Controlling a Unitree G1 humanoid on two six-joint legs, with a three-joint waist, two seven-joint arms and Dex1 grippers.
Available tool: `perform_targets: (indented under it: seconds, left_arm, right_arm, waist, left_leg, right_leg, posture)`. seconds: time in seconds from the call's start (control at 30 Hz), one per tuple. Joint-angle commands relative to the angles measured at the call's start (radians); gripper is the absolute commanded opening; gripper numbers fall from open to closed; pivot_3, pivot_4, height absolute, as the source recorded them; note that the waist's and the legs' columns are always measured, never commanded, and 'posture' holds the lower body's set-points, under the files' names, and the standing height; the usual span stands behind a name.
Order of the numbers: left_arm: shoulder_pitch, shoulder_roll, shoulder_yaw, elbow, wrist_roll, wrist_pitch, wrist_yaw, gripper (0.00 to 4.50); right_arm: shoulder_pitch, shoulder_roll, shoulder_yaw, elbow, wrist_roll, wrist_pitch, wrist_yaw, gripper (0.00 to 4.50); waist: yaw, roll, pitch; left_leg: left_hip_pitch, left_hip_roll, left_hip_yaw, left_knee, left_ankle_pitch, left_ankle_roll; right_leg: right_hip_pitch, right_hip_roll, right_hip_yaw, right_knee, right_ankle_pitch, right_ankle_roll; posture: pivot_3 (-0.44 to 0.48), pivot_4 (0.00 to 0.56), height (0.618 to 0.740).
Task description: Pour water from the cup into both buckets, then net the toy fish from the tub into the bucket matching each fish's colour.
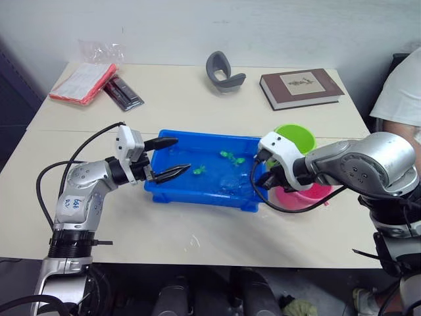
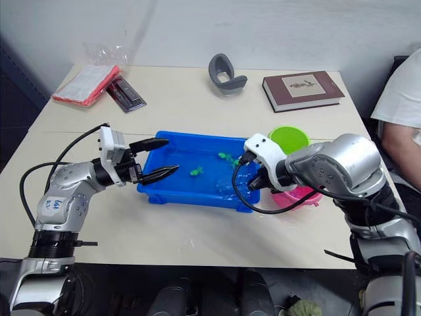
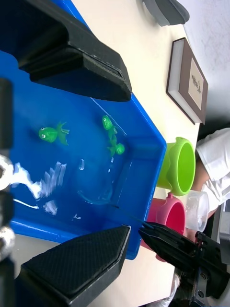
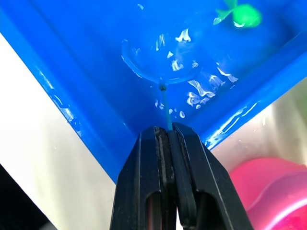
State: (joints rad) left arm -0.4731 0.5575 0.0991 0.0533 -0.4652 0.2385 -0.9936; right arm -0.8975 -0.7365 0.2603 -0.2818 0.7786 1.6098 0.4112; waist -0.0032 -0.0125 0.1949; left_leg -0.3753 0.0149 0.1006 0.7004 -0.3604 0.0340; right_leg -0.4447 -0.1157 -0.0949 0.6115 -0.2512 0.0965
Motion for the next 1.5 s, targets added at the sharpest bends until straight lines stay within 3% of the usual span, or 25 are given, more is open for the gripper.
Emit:
perform_targets:
  seconds: [0.03, 0.37, 0.57, 0.83, 1.17, 1.33, 1.5]
  left_arm:
    - [-0.015, 0.017, 0.02, -0.021, -0.002, -0.011, 0.0, 4.41]
    - [0.026, 0.093, 0.034, -0.03, -0.011, 0.013, -0.039, 4.41]
    - [0.061, 0.164, 0.069, -0.031, -0.019, 0.029, -0.065, 4.41]
    - [0.1, 0.177, 0.081, -0.078, -0.025, 0.062, -0.057, 4.41]
    - [0.112, 0.222, 0.096, -0.098, -0.033, 0.098, -0.075, 4.41]
    - [0.114, 0.233, 0.1, -0.095, -0.029, 0.104, -0.09, 4.41]
    - [0.137, 0.254, 0.114, -0.11, -0.038, 0.118, -0.109, 4.41]
  right_arm:
    - [0.012, 0.069, -0.065, 0.007, -0.01, 0.005, -0.056, 0.0]
    - [0.026, 0.248, -0.129, 0.061, -0.144, -0.011, -0.164, 0.0]
    - [0.026, 0.278, -0.116, 0.073, -0.214, -0.042, -0.177, 0.0]
    - [0.07, 0.326, -0.151, 0.051, -0.266, -0.16, -0.172, 0.0]
    - [0.134, 0.303, -0.104, -0.015, -0.302, -0.313, -0.114, 0.0]
    - [0.183, 0.204, -0.029, -0.091, -0.331, -0.45, 0.001, 0.0]
    - [0.272, 0.142, -0.071, -0.19, -0.308, -0.502, 0.073, 0.0]
  waist:
    - [-0.002, 0.0, 0.0]
    - [-0.004, 0.0, 0.0]
    - [-0.011, 0.0, 0.0]
    - [-0.024, 0.0, 0.0]
    - [-0.026, 0.0, 0.0]
    - [-0.025, 0.0, 0.0]
    - [-0.024, 0.0, 0.0]
  left_leg:
    - [0.0, 0.0, 0.0, 0.0, 0.0, 0.0]
    - [0.0, 0.0, 0.0, -0.001, 0.0, -0.001]
    - [0.0, 0.0, 0.0, -0.001, 0.0, -0.001]
    - [0.0, 0.0, -0.001, -0.002, 0.0, -0.001]
    - [0.0, 0.0, -0.001, -0.002, 0.0, -0.001]
    - [0.0, 0.0, -0.001, -0.002, 0.0, -0.001]
    - [0.0, 0.0, -0.001, -0.002, 0.0, -0.001]
  right_leg:
    - [0.0, 0.0, 0.0, 0.0, 0.0, 0.0]
    - [0.0, 0.001, 0.0, 0.0, 0.0, 0.0]
    - [0.0, 0.001, 0.0, 0.0, 0.0, 0.0]
    - [0.0, 0.001, -0.001, 0.0, 0.0, 0.0]
    - [-0.001, 0.001, -0.001, 0.0, 0.0, 0.0]
    - [-0.001, 0.001, -0.001, -0.001, 0.0, 0.0]
    - [0.0, 0.001, -0.001, -0.001, 0.0, 0.0]
  posture:
    - [0.0, 0.15, 0.74]
    - [0.0, 0.15, 0.74]
    - [0.0, 0.15, 0.74]
    - [0.0, 0.15, 0.74]
    - [0.0, 0.15, 0.74]
    - [0.0, 0.15, 0.74]
    - [0.0, 0.15, 0.74]
